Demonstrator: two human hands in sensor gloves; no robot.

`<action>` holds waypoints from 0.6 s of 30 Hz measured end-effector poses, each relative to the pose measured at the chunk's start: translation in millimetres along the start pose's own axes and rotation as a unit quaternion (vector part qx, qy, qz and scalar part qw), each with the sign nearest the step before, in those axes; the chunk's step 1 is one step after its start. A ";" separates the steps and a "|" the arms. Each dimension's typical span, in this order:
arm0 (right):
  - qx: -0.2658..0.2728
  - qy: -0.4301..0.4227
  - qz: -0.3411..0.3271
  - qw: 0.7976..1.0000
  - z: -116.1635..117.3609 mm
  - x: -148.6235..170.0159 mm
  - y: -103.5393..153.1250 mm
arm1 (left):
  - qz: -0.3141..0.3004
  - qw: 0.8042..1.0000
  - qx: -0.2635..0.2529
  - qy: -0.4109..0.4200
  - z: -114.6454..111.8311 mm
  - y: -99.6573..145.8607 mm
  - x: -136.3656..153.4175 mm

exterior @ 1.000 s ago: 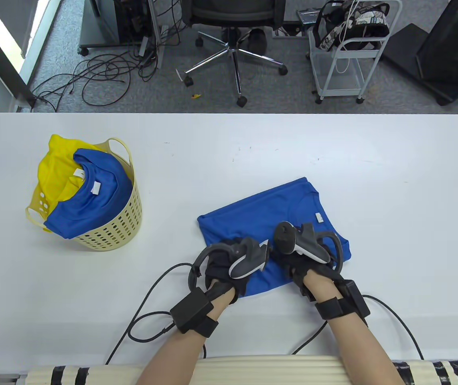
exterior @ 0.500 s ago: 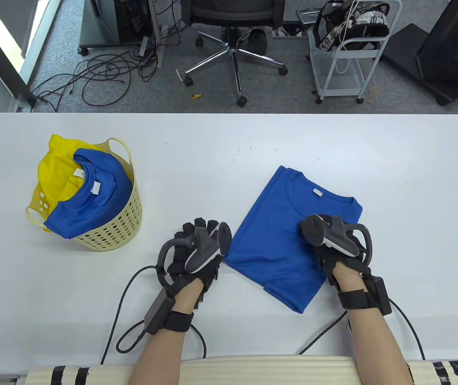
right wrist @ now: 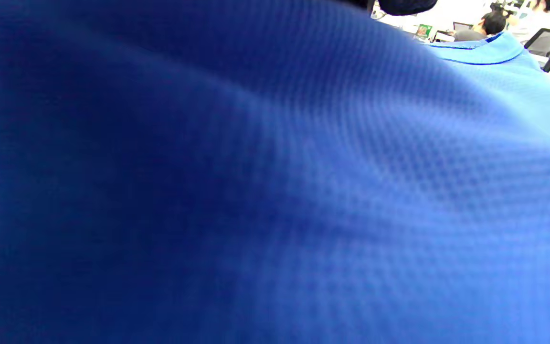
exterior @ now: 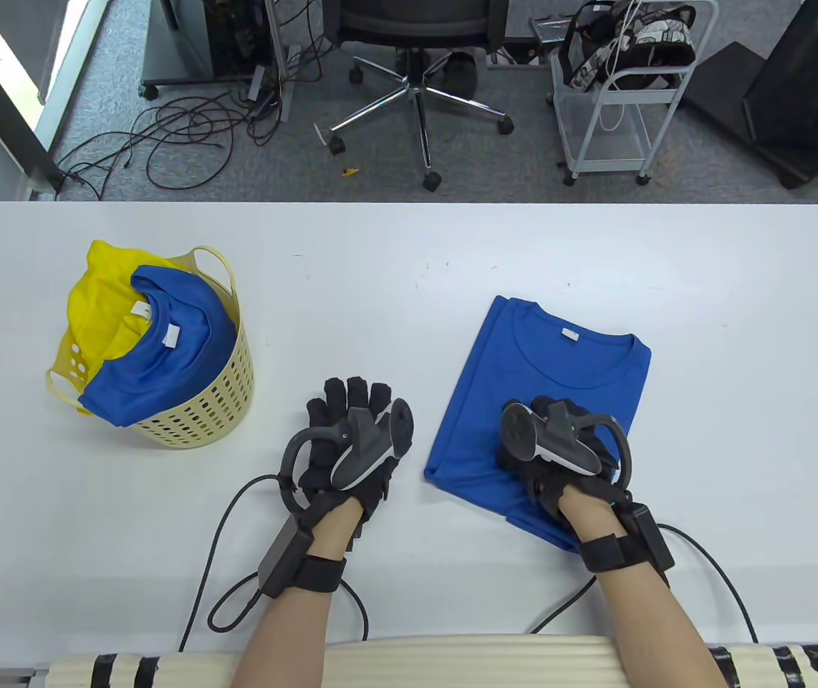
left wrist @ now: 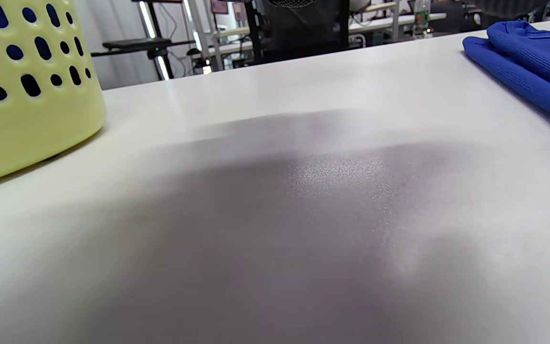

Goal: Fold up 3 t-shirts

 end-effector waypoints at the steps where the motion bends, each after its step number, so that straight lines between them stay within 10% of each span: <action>1: 0.000 -0.028 0.002 1.000 -1.4 2.4 0.1 | 0.002 1.000 0.001 0.002 -0.5 0.0 0.9; 18: 0.100 -0.107 0.153 0.977 0.4 95.8 38.6 | 0.009 1.000 -0.002 0.009 -2.0 -0.7 5.1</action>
Point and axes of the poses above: the tracker on the back of each hand, its own x axis roughly to the little-finger side, its own y axis roughly from the fingertips to the wrist, z = x × y, the point moved 2 cm from there along -y, roughly from the wrist to the fingertips, and after that the axes turned 14 degrees about -z, right-handed, at the moved point
